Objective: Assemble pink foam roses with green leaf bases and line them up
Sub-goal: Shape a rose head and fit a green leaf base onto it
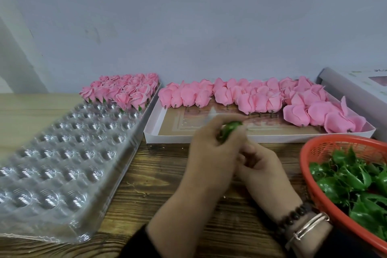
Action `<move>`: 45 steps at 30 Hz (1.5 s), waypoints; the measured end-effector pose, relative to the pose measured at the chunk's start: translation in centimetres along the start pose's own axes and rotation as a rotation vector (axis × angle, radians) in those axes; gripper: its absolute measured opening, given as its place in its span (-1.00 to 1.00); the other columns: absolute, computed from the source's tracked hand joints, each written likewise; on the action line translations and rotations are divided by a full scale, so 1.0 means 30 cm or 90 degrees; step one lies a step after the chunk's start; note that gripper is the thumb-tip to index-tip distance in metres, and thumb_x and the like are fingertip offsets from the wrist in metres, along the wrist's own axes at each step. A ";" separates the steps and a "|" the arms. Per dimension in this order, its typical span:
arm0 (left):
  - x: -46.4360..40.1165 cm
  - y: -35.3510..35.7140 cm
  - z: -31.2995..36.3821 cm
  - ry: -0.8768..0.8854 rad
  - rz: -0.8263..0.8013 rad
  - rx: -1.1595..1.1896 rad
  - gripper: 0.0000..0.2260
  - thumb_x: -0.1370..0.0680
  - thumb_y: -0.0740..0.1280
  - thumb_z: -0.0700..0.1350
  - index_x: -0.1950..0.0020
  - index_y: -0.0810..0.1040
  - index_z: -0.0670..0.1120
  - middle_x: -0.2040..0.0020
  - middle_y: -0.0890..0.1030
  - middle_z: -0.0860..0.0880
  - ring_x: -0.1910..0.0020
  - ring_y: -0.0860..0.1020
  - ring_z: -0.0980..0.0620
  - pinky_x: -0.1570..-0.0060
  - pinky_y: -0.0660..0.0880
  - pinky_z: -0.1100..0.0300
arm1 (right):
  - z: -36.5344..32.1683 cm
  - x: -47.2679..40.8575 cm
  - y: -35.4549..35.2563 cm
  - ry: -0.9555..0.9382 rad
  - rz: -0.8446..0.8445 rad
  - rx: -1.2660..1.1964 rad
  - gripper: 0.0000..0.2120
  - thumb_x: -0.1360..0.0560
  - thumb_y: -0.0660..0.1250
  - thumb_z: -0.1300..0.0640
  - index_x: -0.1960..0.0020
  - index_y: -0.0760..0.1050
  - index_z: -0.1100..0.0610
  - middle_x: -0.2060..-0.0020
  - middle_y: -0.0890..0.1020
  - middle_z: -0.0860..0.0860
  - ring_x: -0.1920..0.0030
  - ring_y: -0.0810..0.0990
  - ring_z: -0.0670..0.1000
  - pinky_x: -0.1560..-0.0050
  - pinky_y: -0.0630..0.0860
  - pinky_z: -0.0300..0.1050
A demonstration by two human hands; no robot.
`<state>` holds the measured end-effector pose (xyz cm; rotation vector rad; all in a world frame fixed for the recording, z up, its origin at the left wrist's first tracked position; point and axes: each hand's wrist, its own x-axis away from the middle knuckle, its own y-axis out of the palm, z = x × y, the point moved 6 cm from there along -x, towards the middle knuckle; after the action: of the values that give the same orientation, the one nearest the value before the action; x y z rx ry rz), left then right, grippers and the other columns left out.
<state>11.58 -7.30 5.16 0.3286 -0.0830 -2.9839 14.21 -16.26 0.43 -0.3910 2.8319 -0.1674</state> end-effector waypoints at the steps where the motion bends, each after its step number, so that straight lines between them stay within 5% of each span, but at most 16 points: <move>1: 0.007 -0.052 -0.014 -0.039 0.017 0.063 -0.91 -0.48 0.33 -0.19 0.06 0.59 -0.07 0.35 0.62 -0.04 0.35 0.56 0.03 0.31 0.53 0.23 | 0.004 -0.003 0.002 -0.004 0.006 -0.017 -0.86 -0.37 0.46 0.27 0.26 0.52 0.13 0.48 0.42 0.12 0.49 0.33 -0.17 0.35 0.33 -0.26; 3: 0.022 -0.123 -0.061 -0.114 0.051 0.183 -0.78 -0.45 0.27 -0.04 0.01 0.59 -0.12 0.26 0.66 -0.11 0.26 0.62 -0.04 0.28 0.58 0.19 | 0.009 -0.004 -0.004 -0.015 0.038 -0.026 -0.84 -0.36 0.46 0.29 0.30 0.52 0.12 0.49 0.43 0.10 0.44 0.37 -0.05 0.33 0.34 -0.17; 7: 0.027 -0.205 -0.140 -0.197 0.138 0.341 -0.74 -0.61 0.12 -0.15 -0.05 0.57 -0.23 0.13 0.65 -0.27 0.20 0.66 -0.13 0.30 0.61 0.18 | 0.008 0.002 -0.033 -0.060 0.138 -0.026 -0.78 -0.35 0.44 0.31 0.33 0.56 0.01 0.48 0.51 0.03 0.40 0.47 0.01 0.30 0.43 -0.13; 11: 0.012 -0.233 -0.185 -0.220 0.199 0.372 -0.74 -0.63 0.08 -0.22 -0.02 0.55 -0.24 0.21 0.63 -0.25 0.24 0.67 -0.13 0.35 0.60 0.19 | -0.022 0.017 -0.070 -0.113 0.231 -0.025 -0.69 -0.37 0.43 0.29 0.27 0.57 -0.16 0.41 0.59 -0.05 0.32 0.55 -0.02 0.20 0.51 -0.19; 14: -0.001 -0.210 -0.211 -0.251 0.173 0.418 -0.75 -0.63 0.06 -0.23 -0.07 0.50 -0.28 0.16 0.63 -0.25 0.22 0.67 -0.11 0.30 0.61 0.17 | -0.058 0.039 -0.055 -0.177 0.241 -0.022 -0.78 -0.36 0.46 0.23 0.22 0.56 -0.10 0.31 0.62 0.00 0.30 0.58 -0.09 0.21 0.48 -0.36; 19: 0.003 -0.148 -0.229 -0.271 0.100 0.444 -0.70 -0.63 0.03 -0.24 -0.22 0.44 -0.36 -0.08 0.60 -0.32 -0.02 0.62 -0.15 0.06 0.61 0.10 | -0.094 0.055 -0.010 -0.245 0.197 0.126 -0.82 -0.33 0.41 0.15 0.16 0.52 -0.10 0.29 0.56 -0.08 0.24 0.54 -0.15 0.18 0.46 -0.37; 25: 0.008 -0.131 -0.220 -0.247 0.083 0.422 -0.73 -0.63 0.06 -0.24 -0.15 0.49 -0.32 0.01 0.64 -0.28 0.09 0.65 -0.13 0.13 0.62 0.13 | -0.071 0.040 -0.008 -0.236 0.191 0.162 -0.59 -0.33 0.47 0.34 0.22 0.46 -0.17 0.28 0.53 -0.09 0.23 0.50 -0.20 0.25 0.40 -0.48; 32: 0.021 -0.091 -0.200 -0.208 0.017 0.379 -0.70 -0.61 0.04 -0.26 -0.14 0.52 -0.32 -0.04 0.63 -0.27 -0.04 0.62 -0.12 0.03 0.59 0.16 | -0.079 0.038 -0.006 -0.256 0.185 0.211 -0.75 -0.33 0.47 0.32 0.25 0.51 0.00 0.26 0.54 -0.10 0.19 0.51 -0.20 0.17 0.41 -0.43; 36: 0.028 -0.079 -0.190 -0.180 -0.041 0.331 -0.66 -0.54 0.02 -0.38 -0.14 0.53 -0.27 -0.08 0.63 -0.24 -0.14 0.58 -0.13 -0.12 0.54 0.13 | -0.089 0.042 -0.004 -0.269 0.183 0.225 -0.90 -0.35 0.45 0.26 0.25 0.54 0.12 0.27 0.54 -0.06 0.18 0.51 -0.17 0.17 0.43 -0.42; 39: 0.032 -0.077 -0.174 -0.128 -0.095 0.226 -0.64 -0.47 0.13 -0.46 -0.11 0.57 -0.16 -0.05 0.64 -0.17 -0.10 0.59 -0.07 -0.14 0.52 0.13 | -0.083 0.042 -0.010 -0.262 0.190 0.222 -0.80 -0.35 0.46 0.32 0.24 0.52 0.07 0.25 0.53 -0.09 0.20 0.51 -0.18 0.21 0.46 -0.36; 45: 0.017 -0.139 -0.153 0.008 -0.023 -0.353 -0.63 -0.44 0.38 -0.24 -0.20 0.46 0.01 -0.05 0.55 -0.03 0.09 0.55 0.08 0.05 0.49 0.26 | -0.100 0.046 0.008 -0.300 0.172 0.245 -0.87 -0.35 0.41 0.24 0.20 0.52 0.03 0.26 0.53 -0.07 0.20 0.50 -0.20 0.16 0.42 -0.43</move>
<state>11.56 -3.42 0.28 0.2777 0.7393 -2.8772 12.02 -16.19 2.91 0.0367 2.2885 -0.4827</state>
